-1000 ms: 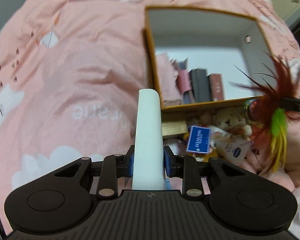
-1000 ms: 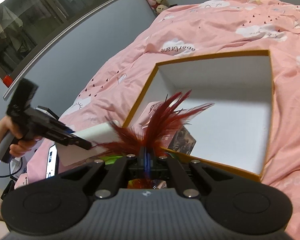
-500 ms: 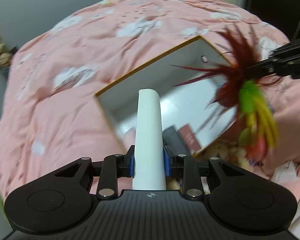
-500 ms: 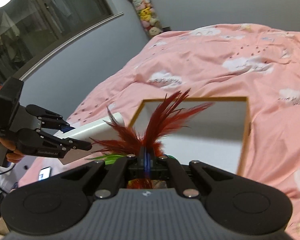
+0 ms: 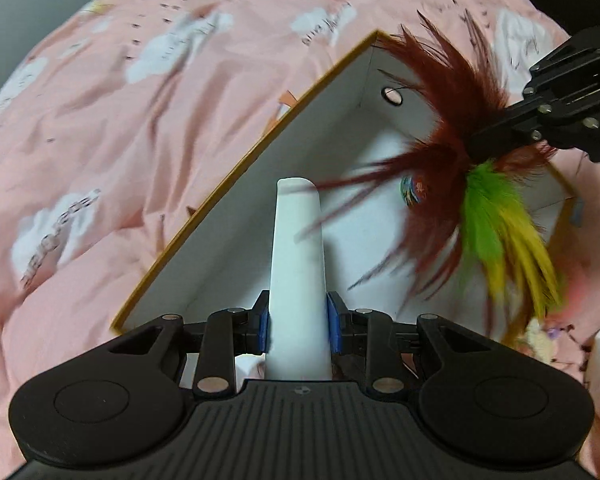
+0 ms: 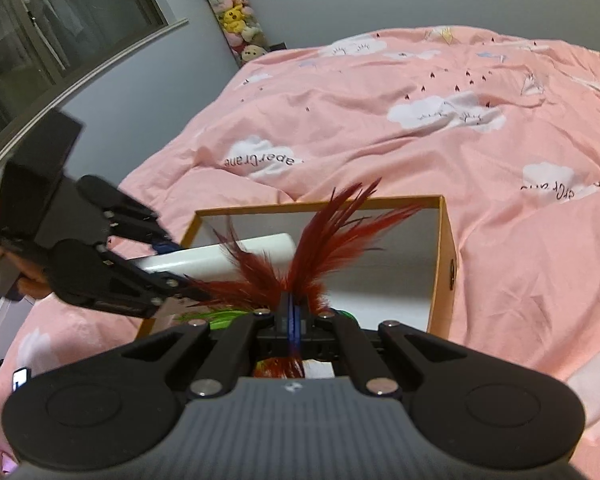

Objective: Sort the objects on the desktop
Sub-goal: 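Carry the white box and feather toy over the shoebox with both grippers, then lower the white box into the shoebox and open the left gripper, then lower the feather toy into the shoebox and open the right gripper, then withdraw both tools from the shoebox back toward the pile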

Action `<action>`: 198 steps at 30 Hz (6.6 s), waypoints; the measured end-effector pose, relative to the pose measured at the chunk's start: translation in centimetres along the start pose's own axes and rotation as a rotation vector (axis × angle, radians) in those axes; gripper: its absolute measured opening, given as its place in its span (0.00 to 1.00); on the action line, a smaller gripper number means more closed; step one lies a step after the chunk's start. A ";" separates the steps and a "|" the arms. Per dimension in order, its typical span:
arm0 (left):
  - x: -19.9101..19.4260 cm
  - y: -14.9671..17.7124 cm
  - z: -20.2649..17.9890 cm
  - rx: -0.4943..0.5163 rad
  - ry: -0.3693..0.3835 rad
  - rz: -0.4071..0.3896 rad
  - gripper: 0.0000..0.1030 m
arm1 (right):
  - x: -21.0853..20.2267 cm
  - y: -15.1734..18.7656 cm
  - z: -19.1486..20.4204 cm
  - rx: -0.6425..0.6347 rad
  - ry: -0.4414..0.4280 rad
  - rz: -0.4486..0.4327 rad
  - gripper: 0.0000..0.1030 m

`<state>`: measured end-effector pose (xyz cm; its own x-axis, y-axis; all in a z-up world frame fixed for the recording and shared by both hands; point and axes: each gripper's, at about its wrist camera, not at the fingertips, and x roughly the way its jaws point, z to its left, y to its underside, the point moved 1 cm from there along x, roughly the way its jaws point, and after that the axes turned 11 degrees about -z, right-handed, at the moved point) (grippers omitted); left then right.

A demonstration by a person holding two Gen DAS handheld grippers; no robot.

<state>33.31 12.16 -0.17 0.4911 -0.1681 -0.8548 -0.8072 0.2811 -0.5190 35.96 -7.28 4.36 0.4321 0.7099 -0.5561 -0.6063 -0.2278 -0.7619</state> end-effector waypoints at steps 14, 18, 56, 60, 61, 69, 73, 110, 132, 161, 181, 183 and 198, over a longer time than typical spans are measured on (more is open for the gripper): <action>4.8 0.3 3.0 0.133 0.224 0.036 0.31 | 3.6 0.5 -0.6 0.002 0.011 0.071 0.00; 4.9 0.3 3.3 0.164 0.241 0.035 0.31 | 4.4 0.7 -0.5 -0.005 0.015 0.084 0.00; 5.6 5.2 0.2 0.616 0.089 0.074 0.33 | 5.1 1.9 -0.6 0.028 0.007 0.120 0.00; 4.5 5.6 0.6 0.608 0.067 0.049 0.34 | 5.3 2.0 -0.7 0.030 0.007 0.128 0.00; 4.3 5.7 0.5 0.615 0.058 0.044 0.35 | 5.3 2.0 -0.7 0.030 0.005 0.128 0.00; 4.4 4.9 1.2 0.639 -0.014 0.004 0.35 | 5.4 1.9 -0.6 0.031 -0.001 0.126 0.00; 4.5 4.9 1.8 0.630 -0.074 -0.016 0.31 | 5.3 1.8 -0.7 0.036 0.004 0.121 0.00; 2.7 7.7 2.2 0.259 -0.004 0.164 0.16 | 4.7 0.9 -0.2 0.087 0.015 0.054 0.00; -7.7 10.1 3.5 -0.176 -0.177 -0.116 0.17 | 11.5 0.1 5.0 0.170 -0.130 0.099 0.00; -6.7 12.1 3.4 -0.404 -0.193 -0.218 0.17 | 15.6 2.5 5.1 0.318 -0.110 0.232 0.00; -9.0 12.0 0.5 -0.427 -0.220 -0.293 0.17 | 9.8 1.8 6.0 0.150 -0.056 0.140 0.12; -9.8 11.9 -0.3 -0.418 -0.231 -0.323 0.17 | 8.0 1.9 6.3 0.122 -0.053 0.114 0.14; -13.7 13.8 -8.4 -0.375 -0.155 -0.370 0.21 | -5.5 6.7 6.6 0.026 -0.016 -0.029 0.18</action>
<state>12.64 10.40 4.38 0.7842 -0.0423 -0.6191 -0.6186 -0.1311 -0.7747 25.10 -8.32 4.52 0.4391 0.7268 -0.5282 -0.6111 -0.1894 -0.7686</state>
